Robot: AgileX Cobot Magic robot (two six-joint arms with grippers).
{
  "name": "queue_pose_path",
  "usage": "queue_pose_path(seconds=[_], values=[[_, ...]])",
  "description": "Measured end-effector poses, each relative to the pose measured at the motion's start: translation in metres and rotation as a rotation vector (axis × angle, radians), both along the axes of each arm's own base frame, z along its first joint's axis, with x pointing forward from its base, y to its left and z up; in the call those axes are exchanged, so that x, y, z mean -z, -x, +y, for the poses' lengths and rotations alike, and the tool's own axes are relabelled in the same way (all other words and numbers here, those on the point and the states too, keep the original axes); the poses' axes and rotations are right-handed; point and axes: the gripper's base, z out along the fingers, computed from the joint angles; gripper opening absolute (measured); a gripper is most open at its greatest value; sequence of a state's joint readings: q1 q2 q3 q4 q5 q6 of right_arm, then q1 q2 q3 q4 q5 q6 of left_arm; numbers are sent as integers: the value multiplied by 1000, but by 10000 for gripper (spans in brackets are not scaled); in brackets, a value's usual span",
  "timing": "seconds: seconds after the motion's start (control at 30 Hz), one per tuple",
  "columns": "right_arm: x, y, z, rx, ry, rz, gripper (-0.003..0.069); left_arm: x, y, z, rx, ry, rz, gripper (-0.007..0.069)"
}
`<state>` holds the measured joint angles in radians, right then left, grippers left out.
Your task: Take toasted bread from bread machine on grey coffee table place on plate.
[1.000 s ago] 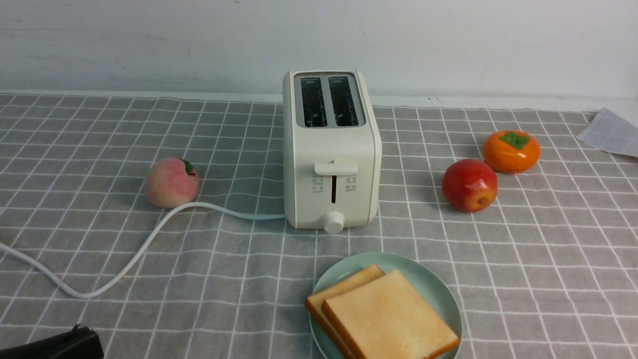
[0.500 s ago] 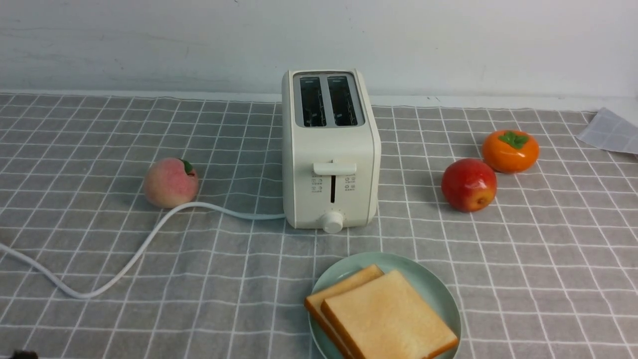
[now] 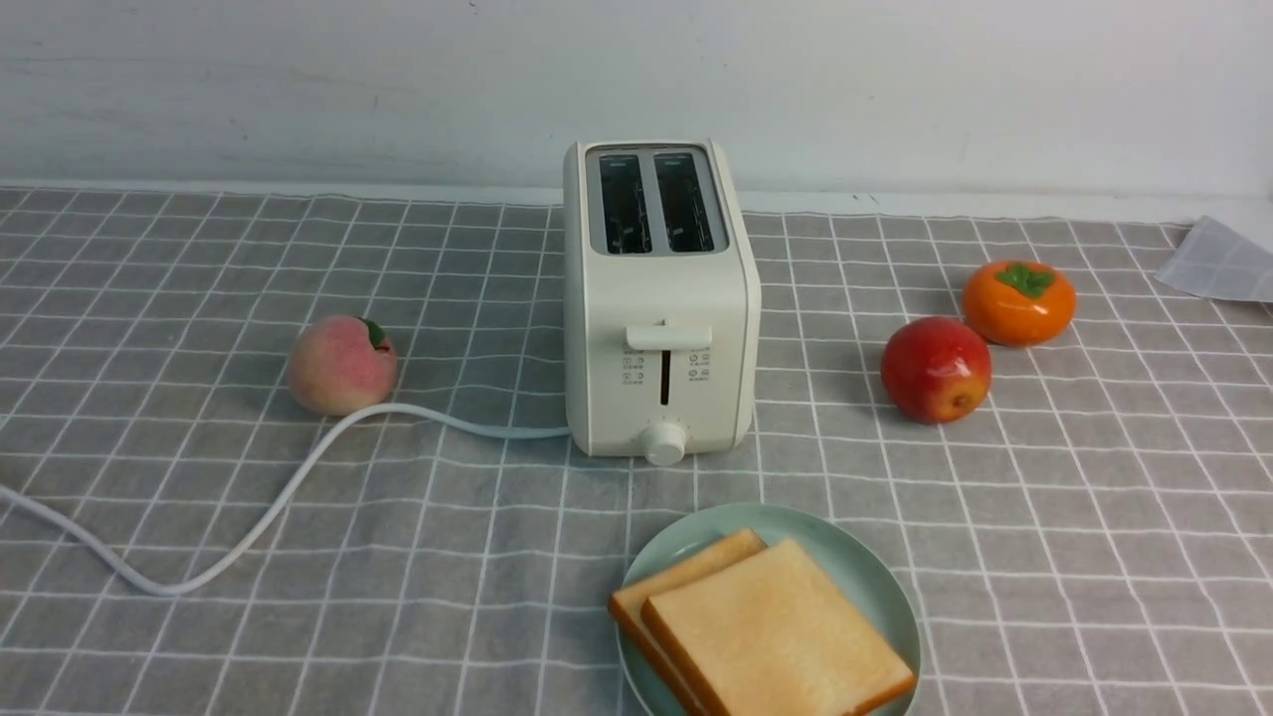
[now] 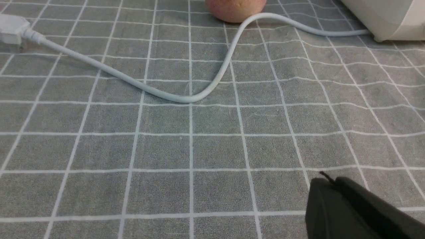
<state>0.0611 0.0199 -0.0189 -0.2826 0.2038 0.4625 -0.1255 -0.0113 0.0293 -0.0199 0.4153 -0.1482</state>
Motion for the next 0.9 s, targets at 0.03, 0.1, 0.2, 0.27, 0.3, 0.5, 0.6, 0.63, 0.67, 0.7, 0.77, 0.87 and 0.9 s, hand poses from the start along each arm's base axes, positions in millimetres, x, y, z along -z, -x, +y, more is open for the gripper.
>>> queue_pose_path(seconds=[0.03, 0.1, 0.2, 0.27, 0.3, 0.5, 0.6, 0.63, 0.67, 0.7, 0.77, 0.87, 0.9], values=[[5, 0, 0, 0, 5, 11, -10, 0, 0, 0, -1, -2, 0, 9], [9, 0, 0, 0, 10, 15, -10, 0, 0, 1, -15, -2, 0, 13], [12, 0, 0, -1, 11, 14, -10, 0, 0, 3, -50, -3, 0, 17], [12, 1, 0, -2, 14, 2, -10, 0, 0, 5, -101, -2, 0, 17], [12, 1, 0, -4, 14, -3, -10, 0, 0, 6, -114, -2, 0, 17], [10, 0, 1, -8, 16, -19, -10, 0, 0, 7, -132, -3, 0, 20], [11, 0, 0, -6, 18, -10, -10, 0, -1, 7, -133, -3, 0, 20], [12, 1, 0, -6, 14, -2, -10, 0, -1, 7, -133, -3, 0, 20], [13, 1, 0, -7, 16, 9, -10, 0, -1, 7, -133, -3, 0, 20], [14, 1, 1, -10, 28, 24, -10, 0, -1, 7, -133, -3, 0, 21], [18, 1, 1, -25, 63, 65, -10, 0, -1, 7, -133, -3, 0, 21], [24, 3, 5, -74, 131, 130, -10, 0, -1, 7, -133, -3, 0, 21], [25, 3, 6, -94, 153, 143, -8, 0, -1, 7, -133, -3, 0, 21]])
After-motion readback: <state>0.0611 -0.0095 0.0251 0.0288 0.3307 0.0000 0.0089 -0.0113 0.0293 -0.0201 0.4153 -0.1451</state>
